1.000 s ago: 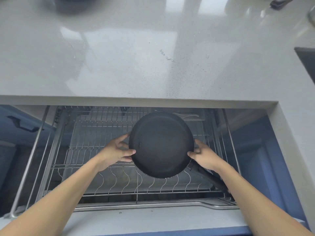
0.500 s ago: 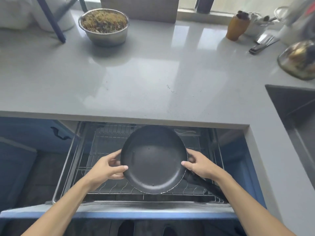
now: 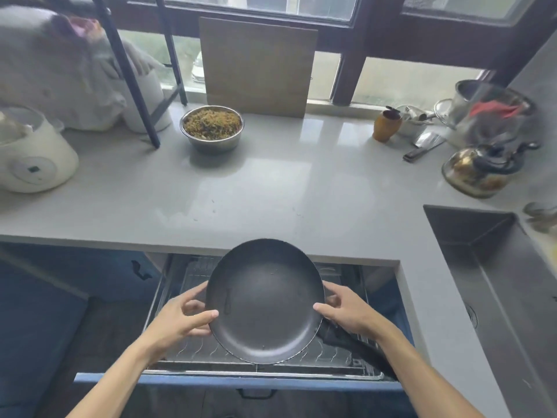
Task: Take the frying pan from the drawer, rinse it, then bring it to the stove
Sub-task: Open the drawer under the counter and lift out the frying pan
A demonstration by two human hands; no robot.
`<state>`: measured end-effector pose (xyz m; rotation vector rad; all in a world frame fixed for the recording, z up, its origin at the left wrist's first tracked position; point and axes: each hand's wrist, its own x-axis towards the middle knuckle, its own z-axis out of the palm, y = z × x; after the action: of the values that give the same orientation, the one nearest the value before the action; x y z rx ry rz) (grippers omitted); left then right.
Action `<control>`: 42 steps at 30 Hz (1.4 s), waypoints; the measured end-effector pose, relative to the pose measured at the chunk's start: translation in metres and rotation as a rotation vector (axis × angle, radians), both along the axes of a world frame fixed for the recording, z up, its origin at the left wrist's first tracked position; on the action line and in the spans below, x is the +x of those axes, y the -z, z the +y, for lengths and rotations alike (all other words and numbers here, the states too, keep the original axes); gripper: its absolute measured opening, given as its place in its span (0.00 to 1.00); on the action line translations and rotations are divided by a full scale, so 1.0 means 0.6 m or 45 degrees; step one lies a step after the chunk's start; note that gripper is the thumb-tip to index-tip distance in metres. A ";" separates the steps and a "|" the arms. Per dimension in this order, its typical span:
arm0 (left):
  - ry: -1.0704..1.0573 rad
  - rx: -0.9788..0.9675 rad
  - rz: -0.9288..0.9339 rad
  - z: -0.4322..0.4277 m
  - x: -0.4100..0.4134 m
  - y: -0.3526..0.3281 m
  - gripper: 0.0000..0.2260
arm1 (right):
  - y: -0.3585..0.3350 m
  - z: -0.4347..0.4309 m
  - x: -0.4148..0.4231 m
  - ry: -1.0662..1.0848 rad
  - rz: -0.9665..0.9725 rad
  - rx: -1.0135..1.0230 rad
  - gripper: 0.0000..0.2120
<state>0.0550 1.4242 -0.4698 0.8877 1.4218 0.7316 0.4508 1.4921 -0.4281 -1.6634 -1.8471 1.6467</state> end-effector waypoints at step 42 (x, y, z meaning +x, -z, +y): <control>0.010 0.212 -0.094 0.563 0.115 0.103 0.29 | 0.099 0.472 0.089 0.245 -0.108 0.228 0.19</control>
<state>0.1241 1.7622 -0.5315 0.9838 1.3049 0.8772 0.5042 1.7756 -0.4876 -1.7936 -1.7494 1.3146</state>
